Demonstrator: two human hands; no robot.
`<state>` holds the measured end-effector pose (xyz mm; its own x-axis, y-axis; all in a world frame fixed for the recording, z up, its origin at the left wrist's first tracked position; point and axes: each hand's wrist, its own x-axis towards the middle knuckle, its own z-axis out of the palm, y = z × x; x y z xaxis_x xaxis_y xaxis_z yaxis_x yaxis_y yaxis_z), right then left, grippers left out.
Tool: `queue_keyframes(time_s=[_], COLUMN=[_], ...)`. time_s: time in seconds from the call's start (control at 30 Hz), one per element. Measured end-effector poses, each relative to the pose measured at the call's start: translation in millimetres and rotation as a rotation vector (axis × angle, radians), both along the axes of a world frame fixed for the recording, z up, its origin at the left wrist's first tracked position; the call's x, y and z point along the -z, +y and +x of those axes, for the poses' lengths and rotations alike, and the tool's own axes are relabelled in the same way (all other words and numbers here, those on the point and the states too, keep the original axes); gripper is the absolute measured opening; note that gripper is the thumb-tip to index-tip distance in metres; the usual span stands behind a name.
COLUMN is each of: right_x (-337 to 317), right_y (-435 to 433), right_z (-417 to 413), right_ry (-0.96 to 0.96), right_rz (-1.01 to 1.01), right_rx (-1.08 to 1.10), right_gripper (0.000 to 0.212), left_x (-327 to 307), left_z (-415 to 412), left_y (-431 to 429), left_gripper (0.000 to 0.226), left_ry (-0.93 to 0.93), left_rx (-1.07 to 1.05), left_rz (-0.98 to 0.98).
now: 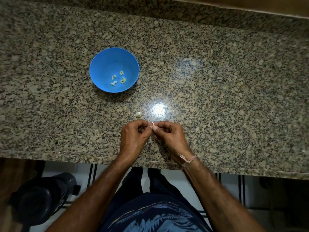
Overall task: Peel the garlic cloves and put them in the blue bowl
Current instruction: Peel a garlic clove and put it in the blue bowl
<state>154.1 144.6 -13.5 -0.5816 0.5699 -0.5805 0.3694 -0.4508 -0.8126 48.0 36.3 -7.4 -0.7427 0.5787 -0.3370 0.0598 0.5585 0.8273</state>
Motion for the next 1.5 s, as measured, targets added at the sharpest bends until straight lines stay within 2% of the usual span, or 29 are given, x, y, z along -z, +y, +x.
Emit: queue_keyframes(time_s=[0.17, 0.43, 0.6, 0.7, 0.8, 0.93, 1.03, 1.1, 1.23, 1.37, 1.5], right_x=[-1.6, -0.7, 3.8, 7.3, 7.2, 4.0, 6.7, 4.3, 2.6, 8.8, 9.4], right_y=[2.8, 6.0, 4.5, 4.1, 4.7, 3.0, 0.4, 0.3, -0.1, -1.3, -1.6], right_z=[0.8, 6.9, 7.1, 6.5, 6.8, 8.5, 8.6, 8.3, 6.0, 4.3, 4.6], right_ry=[0.037, 0.031, 0.02, 0.034, 0.048, 0.05, 0.001, 0.026, 0.061, 0.04, 0.034], right_rz=[-0.111, -0.177, -0.137, -0.135, -0.124, -0.016, 0.261, 0.343, 0.367, 0.368, 0.365], right_rx=[0.006, 0.056, 0.065, 0.092, 0.071, 0.008, -0.066, -0.087, -0.101, -0.071, -0.055], right_gripper=[0.02, 0.012, 0.011, 0.012, 0.018, 0.017, 0.025, 0.024, 0.011, 0.009, 0.01], left_x=[7.6, 11.8, 10.4, 7.1, 7.8, 10.5, 9.7, 9.4, 7.4, 6.6, 5.4], left_z=[-0.1, 0.8, 4.7, 8.3, 9.8, 9.0, 8.9, 9.1, 10.5, 13.0, 12.9], left_y=[1.7, 1.1, -1.5, -2.2, -3.0, -1.4, -0.1, 0.5, 2.8, 2.5, 0.4], left_gripper=[0.009, 0.005, 0.015, 0.015, 0.014, 0.011, 0.012, 0.016, 0.019, 0.023, 0.006], left_ry=[-0.011, 0.108, 0.11, 0.055, 0.077, 0.091, 0.058, 0.047, 0.033, 0.02, 0.0], left_rx=[-0.076, -0.06, -0.026, 0.008, -0.006, -0.06, -0.104, -0.113, -0.095, -0.081, -0.084], left_rz=[-0.042, -0.114, -0.046, 0.02, 0.015, -0.028, -0.06, -0.078, -0.111, -0.095, -0.006])
